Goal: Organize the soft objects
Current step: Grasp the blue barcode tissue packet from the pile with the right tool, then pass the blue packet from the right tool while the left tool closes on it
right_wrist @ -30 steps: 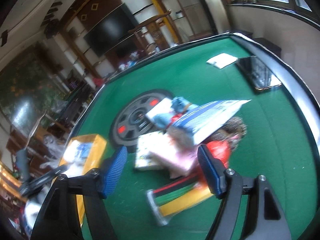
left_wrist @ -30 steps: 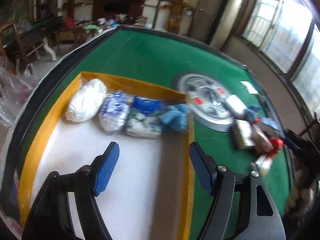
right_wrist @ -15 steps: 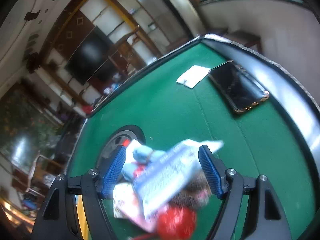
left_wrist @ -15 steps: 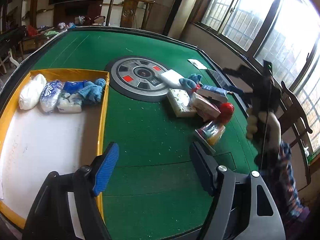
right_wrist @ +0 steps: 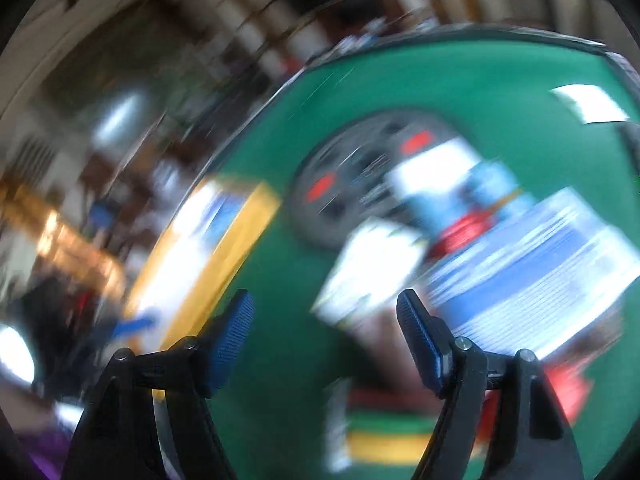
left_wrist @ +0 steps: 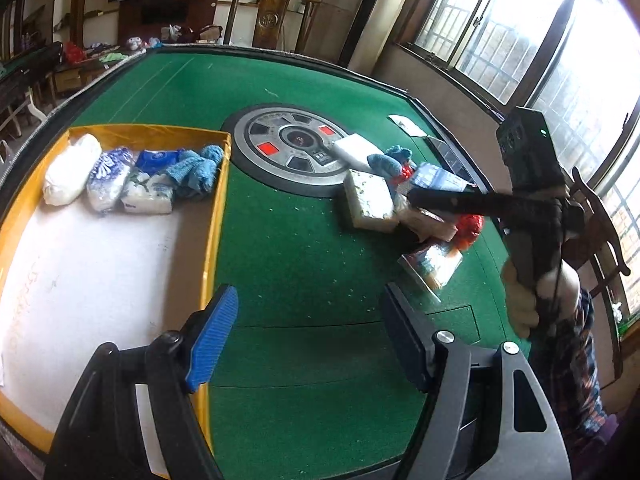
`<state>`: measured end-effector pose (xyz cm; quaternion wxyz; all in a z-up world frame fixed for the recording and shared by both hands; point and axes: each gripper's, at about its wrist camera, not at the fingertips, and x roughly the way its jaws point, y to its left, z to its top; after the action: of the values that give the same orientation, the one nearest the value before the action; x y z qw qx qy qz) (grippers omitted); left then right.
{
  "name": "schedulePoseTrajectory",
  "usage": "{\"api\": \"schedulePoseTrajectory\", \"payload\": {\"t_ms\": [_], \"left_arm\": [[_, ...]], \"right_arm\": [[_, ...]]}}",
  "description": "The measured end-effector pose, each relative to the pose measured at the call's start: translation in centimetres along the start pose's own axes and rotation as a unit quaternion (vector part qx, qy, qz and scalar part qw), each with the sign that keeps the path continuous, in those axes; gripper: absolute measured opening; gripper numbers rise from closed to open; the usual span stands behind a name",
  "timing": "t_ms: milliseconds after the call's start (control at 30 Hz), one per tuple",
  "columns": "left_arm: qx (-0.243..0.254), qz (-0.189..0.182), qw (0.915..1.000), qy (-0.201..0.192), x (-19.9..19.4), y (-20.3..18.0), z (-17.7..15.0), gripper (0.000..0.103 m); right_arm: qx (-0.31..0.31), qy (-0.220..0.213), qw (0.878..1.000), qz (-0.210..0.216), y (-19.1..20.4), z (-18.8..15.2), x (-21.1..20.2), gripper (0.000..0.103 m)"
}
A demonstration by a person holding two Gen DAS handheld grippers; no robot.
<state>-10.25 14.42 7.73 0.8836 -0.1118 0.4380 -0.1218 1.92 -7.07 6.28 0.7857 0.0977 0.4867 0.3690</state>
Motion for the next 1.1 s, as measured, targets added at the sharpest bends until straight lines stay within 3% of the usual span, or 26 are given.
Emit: {"api": "schedulePoseTrajectory", "payload": {"t_ms": [100,133,167,200,233,267,367,500,600,800,900,967,1100], "left_arm": [[0.013,-0.005,0.9999,0.003,0.1,-1.0,-0.2,0.073],[0.018,-0.006,0.9998,0.002,0.0,-1.3,-0.3,0.073],[0.021,-0.008,0.9997,0.0,0.0,-1.5,-0.3,0.073],[0.022,-0.009,0.9997,-0.001,0.0,-1.7,-0.3,0.073],[0.02,-0.01,0.9998,-0.001,0.0,-1.7,-0.3,0.073],[0.017,-0.011,0.9998,-0.001,0.0,-1.7,-0.3,0.073],[0.009,-0.009,0.9999,0.003,0.4,-1.5,-0.3,0.073],[0.003,-0.008,0.9999,0.006,0.8,-1.3,-0.5,0.073],[-0.003,-0.012,0.9999,0.009,1.2,-1.3,-0.6,0.073],[-0.002,-0.018,0.9997,0.019,2.3,-1.9,-0.6,0.073],[0.001,-0.021,0.9994,0.027,2.9,-2.1,-0.7,0.073],[0.005,-0.019,0.9993,0.03,3.1,-2.3,-0.6,0.073],[0.04,-0.006,0.9988,0.029,3.4,-3.2,0.0,0.073]], "right_arm": [[0.003,-0.068,0.998,-0.001,0.5,-0.4,-2.9,0.07],[0.027,-0.102,0.994,-0.031,-0.5,0.0,-4.4,0.07],[0.062,-0.14,0.983,-0.103,-2.2,0.4,-6.3,0.07],[0.079,-0.155,0.974,-0.144,-3.2,0.5,-7.0,0.072],[0.099,-0.166,0.965,-0.178,-4.8,0.7,-7.6,0.072],[0.126,-0.168,0.961,-0.183,-6.9,0.8,-7.9,0.072],[0.196,-0.155,0.959,-0.136,-11.5,0.2,-7.0,0.072],[0.202,-0.139,0.967,-0.06,-13.0,-0.4,-5.5,0.073],[0.158,-0.125,0.978,-0.052,-10.8,-0.6,-4.7,0.074],[0.057,-0.063,0.996,0.022,-6.3,0.1,-2.5,0.074],[0.011,-0.022,0.995,0.099,-3.3,-0.7,-0.8,0.074],[-0.014,0.01,0.988,0.156,-1.0,-1.4,-0.4,0.074],[-0.018,-0.026,0.991,0.128,-0.5,-1.9,-2.2,0.073]]}}
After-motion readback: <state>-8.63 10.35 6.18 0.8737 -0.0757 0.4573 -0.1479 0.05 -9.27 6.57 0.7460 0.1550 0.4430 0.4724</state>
